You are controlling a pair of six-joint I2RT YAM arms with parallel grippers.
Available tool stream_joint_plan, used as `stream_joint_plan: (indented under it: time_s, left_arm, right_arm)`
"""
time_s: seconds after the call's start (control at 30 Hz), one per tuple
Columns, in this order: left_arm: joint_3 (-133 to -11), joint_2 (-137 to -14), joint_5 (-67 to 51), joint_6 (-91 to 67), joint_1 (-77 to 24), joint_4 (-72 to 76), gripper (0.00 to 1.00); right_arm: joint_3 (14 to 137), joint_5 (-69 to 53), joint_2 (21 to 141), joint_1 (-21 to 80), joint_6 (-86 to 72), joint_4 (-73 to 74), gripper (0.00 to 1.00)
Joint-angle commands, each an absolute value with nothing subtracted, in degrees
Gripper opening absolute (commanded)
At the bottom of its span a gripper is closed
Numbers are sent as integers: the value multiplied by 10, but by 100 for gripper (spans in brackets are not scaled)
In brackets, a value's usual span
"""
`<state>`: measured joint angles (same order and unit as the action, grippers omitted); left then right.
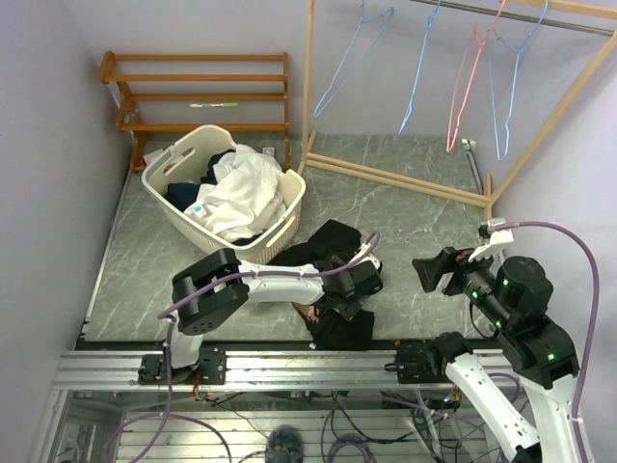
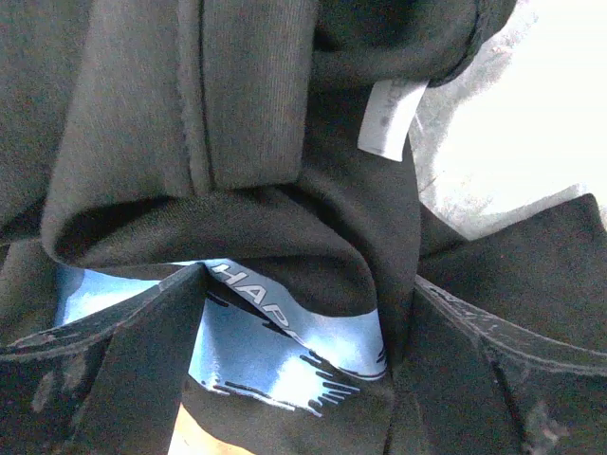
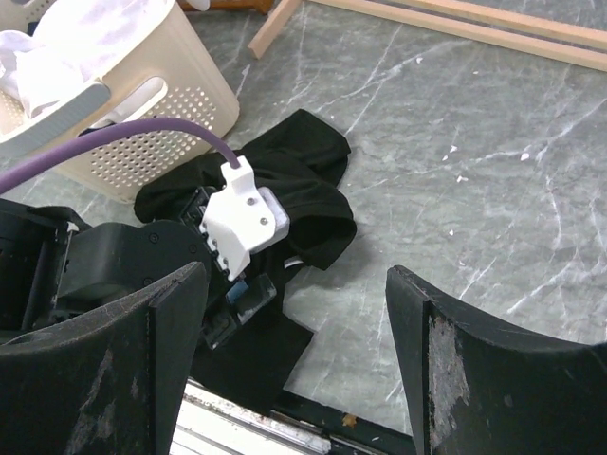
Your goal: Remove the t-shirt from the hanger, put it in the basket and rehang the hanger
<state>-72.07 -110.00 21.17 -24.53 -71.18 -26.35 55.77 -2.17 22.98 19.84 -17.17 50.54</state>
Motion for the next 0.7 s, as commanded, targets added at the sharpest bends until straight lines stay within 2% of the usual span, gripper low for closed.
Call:
stream_joint_plan:
  time_s: [0.0, 0.1, 0.17, 0.2, 0.4, 0.67]
  left_arm:
    - [-717, -1129, 237, -269, -715, -259, 79]
    - [-708, -1137, 218, -261, -715, -251, 45]
    - [-715, -1137, 216, -251, -715, -261, 15]
    - [-721, -1133, 223, -248, -715, -271, 8]
    - [-783, -1031, 280, -223, -715, -352, 7]
    - [-958, -909, 368, -150, -684, -443, 7]
  right_arm:
    - [549, -26, 222, 197, -171, 493, 76]
    - [548, -26, 223, 197, -171, 493, 76]
    - [548, -24, 224, 197, -172, 494, 76]
    - [547, -23, 224, 197, -172, 493, 76]
    - [545, -25, 224, 197, -172, 492, 76]
    - [540, -29, 229, 197, -172, 487, 76]
